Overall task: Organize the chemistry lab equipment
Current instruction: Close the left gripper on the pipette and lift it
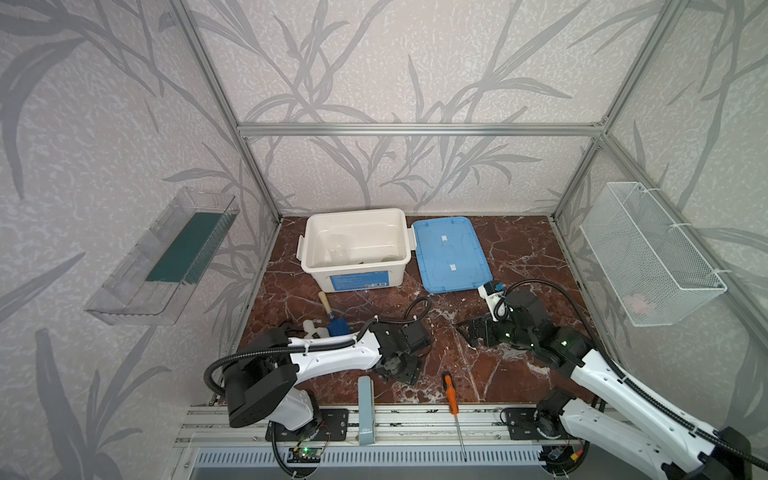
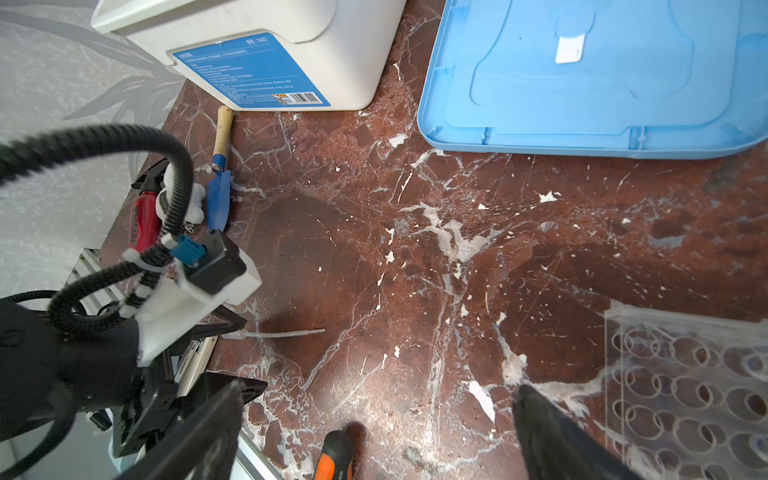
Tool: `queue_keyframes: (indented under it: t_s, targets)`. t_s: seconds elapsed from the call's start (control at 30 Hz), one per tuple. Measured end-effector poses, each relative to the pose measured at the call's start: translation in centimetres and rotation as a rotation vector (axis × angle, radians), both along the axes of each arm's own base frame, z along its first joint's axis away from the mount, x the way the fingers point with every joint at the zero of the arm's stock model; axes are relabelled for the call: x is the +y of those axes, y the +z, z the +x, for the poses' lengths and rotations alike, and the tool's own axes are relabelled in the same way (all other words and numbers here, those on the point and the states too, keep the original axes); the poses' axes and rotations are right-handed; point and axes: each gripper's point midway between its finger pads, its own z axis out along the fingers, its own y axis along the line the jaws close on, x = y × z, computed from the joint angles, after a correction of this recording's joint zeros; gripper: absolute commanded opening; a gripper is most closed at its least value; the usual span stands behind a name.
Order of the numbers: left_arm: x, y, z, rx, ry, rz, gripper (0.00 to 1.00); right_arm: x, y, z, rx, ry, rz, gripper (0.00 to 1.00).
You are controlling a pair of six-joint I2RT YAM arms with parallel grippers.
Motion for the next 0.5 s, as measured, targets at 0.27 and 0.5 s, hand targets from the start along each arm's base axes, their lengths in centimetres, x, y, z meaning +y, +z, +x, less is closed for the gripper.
queue_keyframes:
  t_s: [0.27,0.5]
  targets:
    - [0.3,-0.3,0.5,-0.029,-0.046,0.036,0.75,0.0,0.2,0.0,-0.005,-0.003,0.005,0.99]
    - [0.8,-1.2,0.6,-0.029,-0.059,0.077,0.49,0.1,0.0,0.1,0.002,-0.007,0.007,0.99]
